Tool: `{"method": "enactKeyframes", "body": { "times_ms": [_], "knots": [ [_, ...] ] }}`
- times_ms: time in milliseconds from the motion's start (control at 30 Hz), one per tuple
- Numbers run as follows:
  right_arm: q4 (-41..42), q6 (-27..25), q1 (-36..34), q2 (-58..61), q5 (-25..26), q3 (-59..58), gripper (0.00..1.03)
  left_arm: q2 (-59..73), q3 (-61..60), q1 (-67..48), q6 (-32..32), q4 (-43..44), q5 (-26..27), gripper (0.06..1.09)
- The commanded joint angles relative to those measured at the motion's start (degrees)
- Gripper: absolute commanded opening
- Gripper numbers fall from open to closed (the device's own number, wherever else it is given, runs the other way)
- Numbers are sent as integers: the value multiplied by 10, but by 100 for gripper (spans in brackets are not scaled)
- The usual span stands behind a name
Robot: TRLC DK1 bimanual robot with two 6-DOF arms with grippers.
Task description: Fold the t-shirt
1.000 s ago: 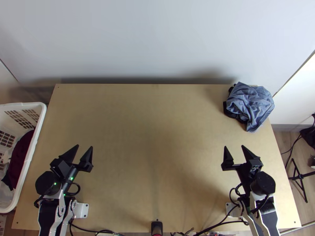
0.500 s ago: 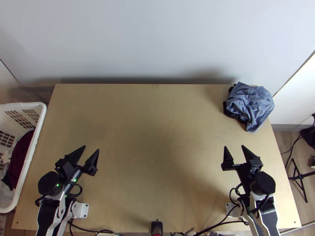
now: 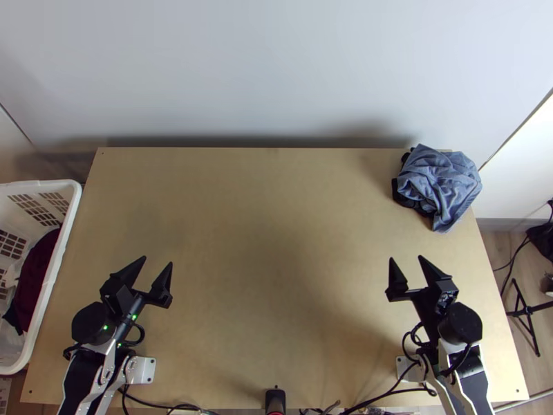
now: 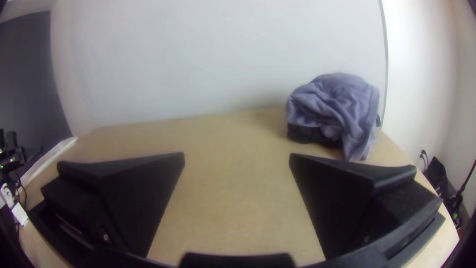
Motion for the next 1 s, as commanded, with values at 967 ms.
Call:
{"method": "enactKeyframes", "body": {
  "times_ms": [967],
  "knots": [
    [66,-21,11,251,25,292,98,149,194,101,51,2,-51,104]
  ]
}}
